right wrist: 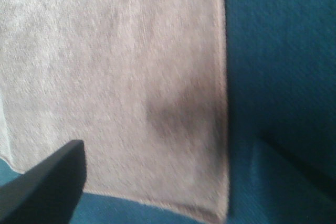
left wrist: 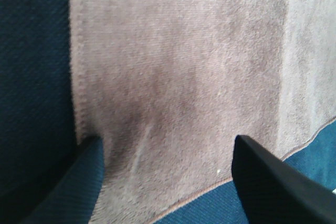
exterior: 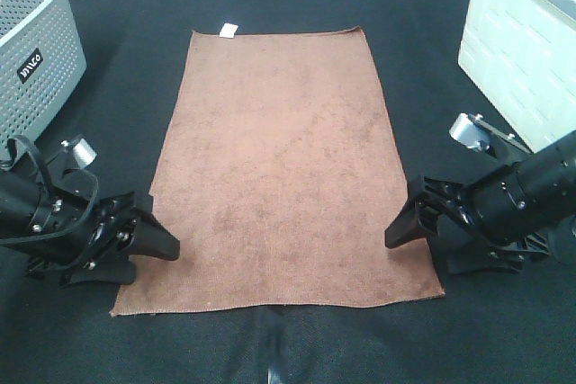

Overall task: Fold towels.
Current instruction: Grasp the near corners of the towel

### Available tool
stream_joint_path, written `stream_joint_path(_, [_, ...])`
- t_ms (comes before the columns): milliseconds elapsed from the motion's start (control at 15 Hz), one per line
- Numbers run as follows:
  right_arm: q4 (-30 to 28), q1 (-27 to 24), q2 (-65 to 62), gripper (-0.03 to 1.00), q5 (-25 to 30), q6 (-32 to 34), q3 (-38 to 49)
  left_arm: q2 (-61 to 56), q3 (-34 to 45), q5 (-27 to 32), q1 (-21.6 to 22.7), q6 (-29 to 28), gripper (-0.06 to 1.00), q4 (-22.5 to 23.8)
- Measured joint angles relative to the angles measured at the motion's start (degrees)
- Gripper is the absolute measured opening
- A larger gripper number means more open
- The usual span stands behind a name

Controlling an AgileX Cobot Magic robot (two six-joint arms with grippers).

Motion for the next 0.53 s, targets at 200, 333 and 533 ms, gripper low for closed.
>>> stream_joint_path(200, [0.5,0.0,4.6,0.7,4.3,-0.1,-5.0,3.4,-3.4,2.4,-2.0,-0.2,0.62,-0.5])
stream_joint_path(333, [-0.1,0.0,6.8,0.58,6.2,-0.1,-7.1,4.7,-4.8,2.7,-2.2,-0.4,0.42,0.3])
stream_joint_path(533, [-1.7,0.0,7.8,0.08,6.1,-0.1,-7.3,5.3,-4.9,1.9,-2.5,-0.5,0.01,2.0])
